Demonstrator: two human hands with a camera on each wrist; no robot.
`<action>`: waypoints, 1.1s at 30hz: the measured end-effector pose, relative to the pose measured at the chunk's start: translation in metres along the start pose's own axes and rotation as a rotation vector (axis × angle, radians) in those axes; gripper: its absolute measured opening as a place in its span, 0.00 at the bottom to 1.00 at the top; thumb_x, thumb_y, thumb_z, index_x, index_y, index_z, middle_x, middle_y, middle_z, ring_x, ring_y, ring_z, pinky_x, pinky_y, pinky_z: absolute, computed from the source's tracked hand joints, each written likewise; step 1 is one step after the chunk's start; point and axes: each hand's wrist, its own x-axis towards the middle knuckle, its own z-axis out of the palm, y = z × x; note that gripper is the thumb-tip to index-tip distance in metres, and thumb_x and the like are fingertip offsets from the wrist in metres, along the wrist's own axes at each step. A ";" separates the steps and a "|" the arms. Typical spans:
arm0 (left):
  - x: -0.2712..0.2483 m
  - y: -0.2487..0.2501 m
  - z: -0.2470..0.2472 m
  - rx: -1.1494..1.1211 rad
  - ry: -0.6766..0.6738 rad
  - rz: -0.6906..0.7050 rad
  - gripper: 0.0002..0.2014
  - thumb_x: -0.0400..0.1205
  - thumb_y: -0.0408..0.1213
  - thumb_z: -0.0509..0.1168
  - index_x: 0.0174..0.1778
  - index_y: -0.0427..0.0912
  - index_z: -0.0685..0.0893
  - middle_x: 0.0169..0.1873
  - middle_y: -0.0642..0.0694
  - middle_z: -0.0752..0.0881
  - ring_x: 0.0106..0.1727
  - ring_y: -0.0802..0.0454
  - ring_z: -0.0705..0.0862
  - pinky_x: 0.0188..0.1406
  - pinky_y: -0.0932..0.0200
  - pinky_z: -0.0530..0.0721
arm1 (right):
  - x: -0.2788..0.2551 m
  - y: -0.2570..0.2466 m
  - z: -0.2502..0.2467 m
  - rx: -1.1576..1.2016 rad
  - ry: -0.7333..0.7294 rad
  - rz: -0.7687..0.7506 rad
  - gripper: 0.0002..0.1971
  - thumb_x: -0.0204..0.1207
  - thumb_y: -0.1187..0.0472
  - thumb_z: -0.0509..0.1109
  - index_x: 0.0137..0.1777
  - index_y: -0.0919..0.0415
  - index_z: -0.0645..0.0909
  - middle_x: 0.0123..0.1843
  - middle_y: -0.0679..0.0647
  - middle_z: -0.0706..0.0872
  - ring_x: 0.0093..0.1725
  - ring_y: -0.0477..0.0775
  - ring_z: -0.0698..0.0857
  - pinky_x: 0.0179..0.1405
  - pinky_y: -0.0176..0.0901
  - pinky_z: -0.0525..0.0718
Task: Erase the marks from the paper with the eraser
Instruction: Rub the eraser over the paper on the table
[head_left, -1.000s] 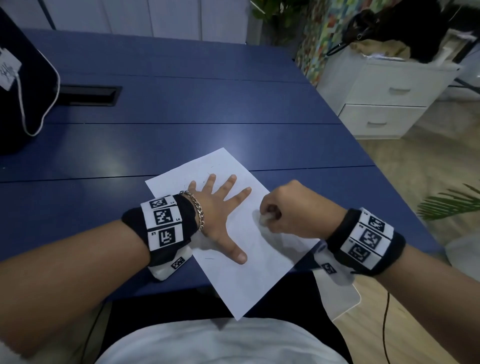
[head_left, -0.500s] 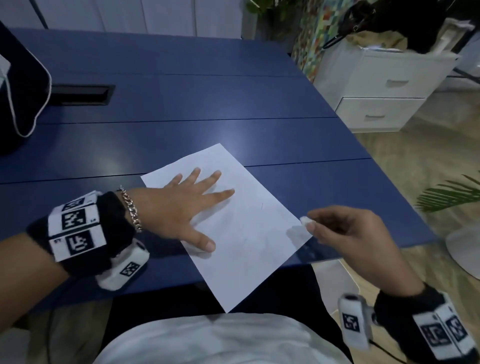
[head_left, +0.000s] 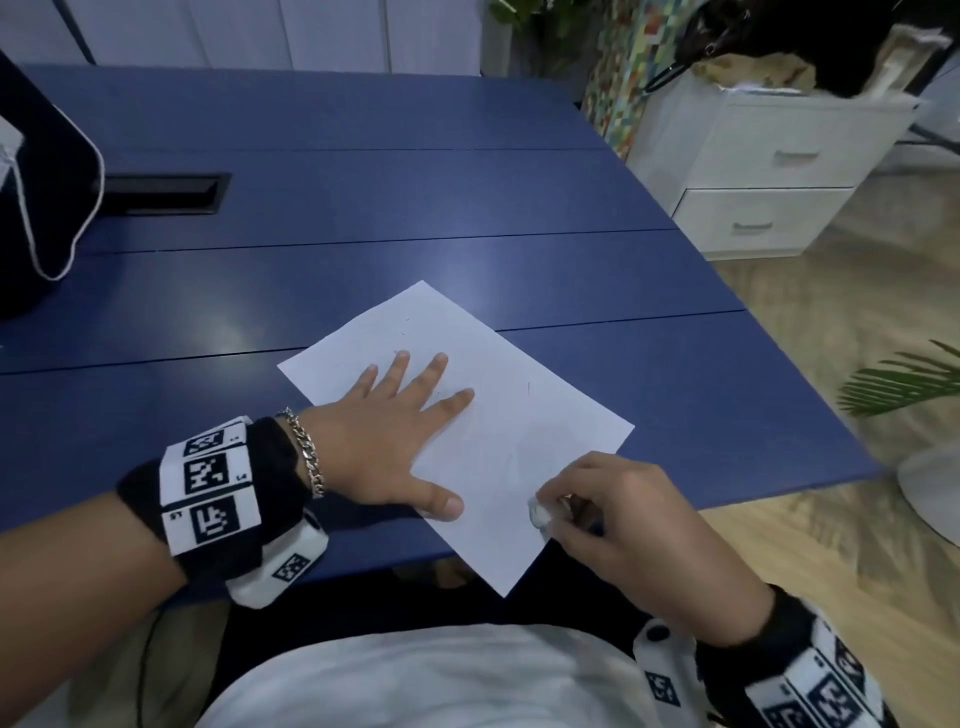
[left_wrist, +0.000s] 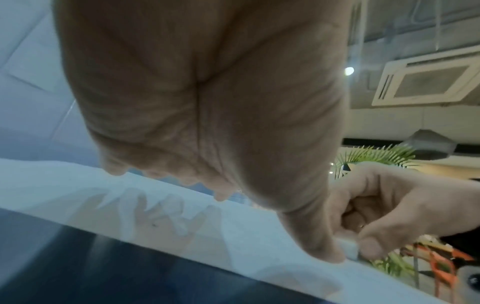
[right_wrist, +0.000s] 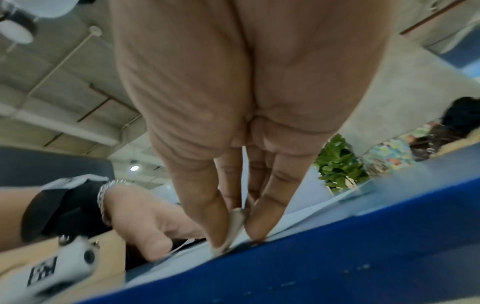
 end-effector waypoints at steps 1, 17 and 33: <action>0.000 0.005 0.000 -0.027 0.004 0.021 0.62 0.71 0.87 0.60 0.89 0.70 0.27 0.88 0.48 0.18 0.89 0.33 0.21 0.91 0.31 0.32 | 0.003 -0.001 0.000 -0.046 -0.028 -0.015 0.03 0.79 0.57 0.75 0.46 0.47 0.86 0.45 0.43 0.86 0.44 0.46 0.86 0.46 0.44 0.87; 0.012 0.022 0.001 -0.003 -0.049 -0.070 0.73 0.54 0.90 0.70 0.81 0.82 0.22 0.88 0.49 0.18 0.89 0.24 0.24 0.84 0.14 0.37 | 0.064 -0.032 -0.012 -0.337 -0.266 -0.097 0.06 0.78 0.58 0.68 0.45 0.54 0.86 0.43 0.49 0.84 0.43 0.54 0.83 0.45 0.55 0.87; 0.015 0.022 0.003 0.029 -0.060 -0.112 0.73 0.51 0.92 0.68 0.77 0.84 0.19 0.84 0.51 0.14 0.88 0.26 0.21 0.82 0.12 0.35 | 0.089 -0.021 -0.023 -0.353 -0.164 -0.045 0.05 0.73 0.58 0.67 0.38 0.54 0.83 0.34 0.49 0.84 0.36 0.53 0.82 0.41 0.57 0.89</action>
